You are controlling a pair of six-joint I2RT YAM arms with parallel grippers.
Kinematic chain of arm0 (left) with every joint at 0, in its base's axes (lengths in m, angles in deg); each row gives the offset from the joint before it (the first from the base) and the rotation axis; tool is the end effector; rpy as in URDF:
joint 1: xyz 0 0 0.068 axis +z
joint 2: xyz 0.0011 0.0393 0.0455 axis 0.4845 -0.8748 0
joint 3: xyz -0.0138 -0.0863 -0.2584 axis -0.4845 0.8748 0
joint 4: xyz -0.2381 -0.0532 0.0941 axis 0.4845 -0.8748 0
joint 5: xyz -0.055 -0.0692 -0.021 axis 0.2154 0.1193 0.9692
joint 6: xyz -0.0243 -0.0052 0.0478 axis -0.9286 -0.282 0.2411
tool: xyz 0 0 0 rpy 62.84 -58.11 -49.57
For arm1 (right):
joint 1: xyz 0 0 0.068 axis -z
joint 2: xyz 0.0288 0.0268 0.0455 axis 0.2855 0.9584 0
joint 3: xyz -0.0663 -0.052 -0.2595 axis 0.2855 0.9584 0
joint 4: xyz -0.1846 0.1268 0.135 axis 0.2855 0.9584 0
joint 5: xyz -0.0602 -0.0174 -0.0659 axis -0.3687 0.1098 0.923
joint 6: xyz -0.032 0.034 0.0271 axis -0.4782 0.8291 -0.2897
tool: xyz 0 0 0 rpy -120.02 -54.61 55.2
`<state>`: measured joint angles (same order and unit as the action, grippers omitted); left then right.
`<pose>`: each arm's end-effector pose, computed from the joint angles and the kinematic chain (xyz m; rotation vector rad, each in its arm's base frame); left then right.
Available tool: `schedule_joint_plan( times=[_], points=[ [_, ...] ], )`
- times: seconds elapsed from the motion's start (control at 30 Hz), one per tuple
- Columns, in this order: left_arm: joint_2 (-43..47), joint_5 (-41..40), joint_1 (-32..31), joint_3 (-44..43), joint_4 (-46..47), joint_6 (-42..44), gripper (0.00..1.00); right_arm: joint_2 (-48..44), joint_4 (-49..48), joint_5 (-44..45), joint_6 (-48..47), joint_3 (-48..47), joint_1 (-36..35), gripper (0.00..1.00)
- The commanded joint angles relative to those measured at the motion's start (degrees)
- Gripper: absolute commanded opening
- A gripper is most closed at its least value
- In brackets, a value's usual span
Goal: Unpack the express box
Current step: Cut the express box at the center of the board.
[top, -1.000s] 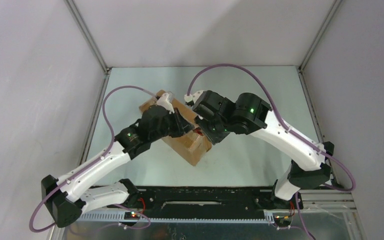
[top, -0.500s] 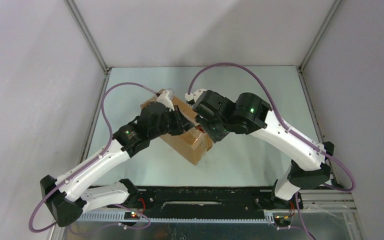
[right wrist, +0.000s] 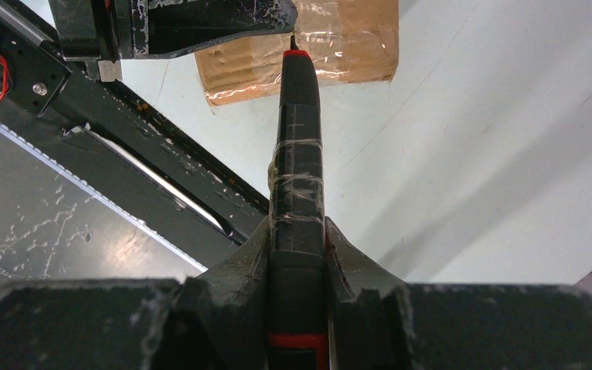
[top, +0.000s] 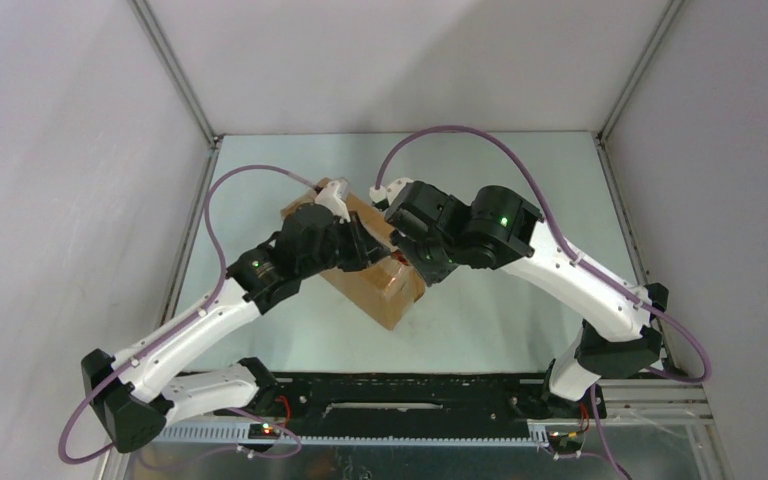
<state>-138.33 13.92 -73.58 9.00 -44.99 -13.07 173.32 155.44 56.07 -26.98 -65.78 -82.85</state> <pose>0.1658 -0.1654 0.3405 0.0184 2.1912 -0.9837 0.1229 0.2570 0.4452 -0.9330 2.4090 0.2202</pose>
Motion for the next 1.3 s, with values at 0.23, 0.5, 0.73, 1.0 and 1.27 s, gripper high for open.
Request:
schedule_joint_plan(
  times=[0.23, 0.5, 0.73, 1.0, 1.27],
  points=[
    [-0.14, 2.33, 0.21, -5.39, 0.48, 0.46, 0.11, -3.14, -1.68, 1.60, 1.10, 0.20, -0.61, 0.00],
    [0.46, 2.73, 0.17, -3.79, 0.60, -0.18, 0.11, -3.95, -1.86, -0.49, 1.27, 2.50, -0.71, 0.00],
    [0.70, 2.85, 0.13, -2.62, 0.89, -0.53, 0.11, -4.91, -1.67, -0.74, 1.71, 4.73, -0.74, 0.00],
    [-0.59, 3.55, -1.53, -0.95, 2.24, -1.37, 0.11, -5.27, -0.77, -0.09, 1.83, 5.99, -0.71, 0.00],
    [-1.54, 2.71, -2.94, 4.30, 5.07, -3.17, 0.09, -5.76, -3.19, -1.25, 1.18, 9.73, 0.60, 0.00]
  ],
)
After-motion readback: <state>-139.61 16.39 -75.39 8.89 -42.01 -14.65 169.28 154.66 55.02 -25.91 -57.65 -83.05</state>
